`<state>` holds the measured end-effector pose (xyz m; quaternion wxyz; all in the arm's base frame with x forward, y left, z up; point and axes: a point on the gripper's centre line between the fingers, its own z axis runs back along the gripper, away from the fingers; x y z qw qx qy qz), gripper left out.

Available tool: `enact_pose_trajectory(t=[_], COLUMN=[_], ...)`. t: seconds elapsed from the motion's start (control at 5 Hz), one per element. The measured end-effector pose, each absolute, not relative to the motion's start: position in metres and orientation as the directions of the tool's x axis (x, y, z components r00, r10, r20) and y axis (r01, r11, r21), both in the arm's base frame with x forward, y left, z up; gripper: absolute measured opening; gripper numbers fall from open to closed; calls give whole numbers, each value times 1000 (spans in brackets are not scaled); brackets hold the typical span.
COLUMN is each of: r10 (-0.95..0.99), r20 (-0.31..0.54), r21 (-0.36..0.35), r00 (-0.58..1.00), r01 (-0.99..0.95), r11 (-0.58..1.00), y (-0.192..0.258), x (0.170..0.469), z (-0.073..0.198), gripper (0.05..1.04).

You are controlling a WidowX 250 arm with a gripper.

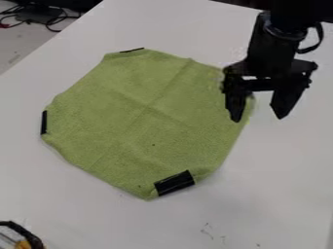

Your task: Unfold the cloth from bottom to top

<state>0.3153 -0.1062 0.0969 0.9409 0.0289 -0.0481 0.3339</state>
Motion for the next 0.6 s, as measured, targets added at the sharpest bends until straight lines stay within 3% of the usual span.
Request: enact_pose_trajectory(t=[0.6], r10=[437], r20=[48], r21=[90], r00=[898], r01=[-440], r11=[894], y=[-138], x=[275], z=[87], gripper=[999])
